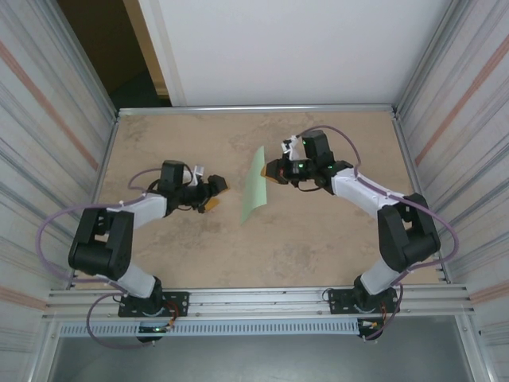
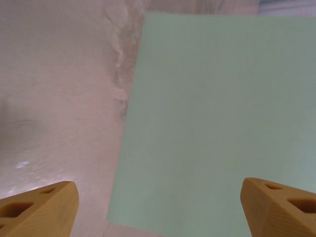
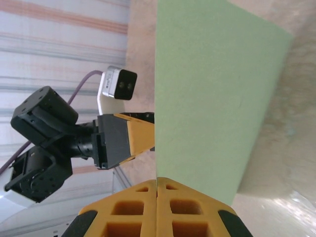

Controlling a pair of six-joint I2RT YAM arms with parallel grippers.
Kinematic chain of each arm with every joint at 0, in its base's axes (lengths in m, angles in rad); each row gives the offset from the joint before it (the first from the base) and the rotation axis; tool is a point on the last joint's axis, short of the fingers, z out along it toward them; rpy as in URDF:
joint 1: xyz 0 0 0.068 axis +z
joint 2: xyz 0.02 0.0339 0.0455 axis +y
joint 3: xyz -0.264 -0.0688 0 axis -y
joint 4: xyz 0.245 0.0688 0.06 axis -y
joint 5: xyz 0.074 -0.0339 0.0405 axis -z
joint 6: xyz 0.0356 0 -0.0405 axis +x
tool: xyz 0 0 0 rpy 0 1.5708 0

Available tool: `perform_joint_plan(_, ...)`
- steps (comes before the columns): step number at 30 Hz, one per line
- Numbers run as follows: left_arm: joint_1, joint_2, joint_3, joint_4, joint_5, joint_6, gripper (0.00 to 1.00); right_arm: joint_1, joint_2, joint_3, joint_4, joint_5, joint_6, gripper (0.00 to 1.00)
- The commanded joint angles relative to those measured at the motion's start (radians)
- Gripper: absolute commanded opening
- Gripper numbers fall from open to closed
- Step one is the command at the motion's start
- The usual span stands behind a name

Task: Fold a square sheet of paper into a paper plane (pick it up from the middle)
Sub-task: First fold in half a square sheet of paper at the center of the table.

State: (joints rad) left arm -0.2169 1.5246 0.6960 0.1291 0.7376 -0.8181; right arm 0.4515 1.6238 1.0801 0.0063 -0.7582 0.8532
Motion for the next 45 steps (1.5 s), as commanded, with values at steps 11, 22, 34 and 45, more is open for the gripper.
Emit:
perform_joint_plan(11, 0.002, -0.060, -0.025, -0.024, -0.041, 0.005, 0.87, -0.058, -0.085, 0.090, -0.211, 0.013, -0.067, 0.00)
perform_joint_plan(22, -0.026, -0.002, 0.006, -0.020, -0.052, -0.004, 0.87, -0.121, -0.154, 0.137, -0.510, 0.031, -0.213, 0.00)
perform_joint_plan(34, -0.029, -0.075, -0.025, -0.051, -0.094, 0.010, 0.99, 0.016, 0.066, 0.130, -0.144, -0.050, -0.043, 0.00)
perform_joint_plan(45, -0.113, -0.029, 0.025, -0.074, -0.090, 0.028, 0.99, -0.046, 0.076, -0.106, -0.034, -0.001, -0.028, 0.00)
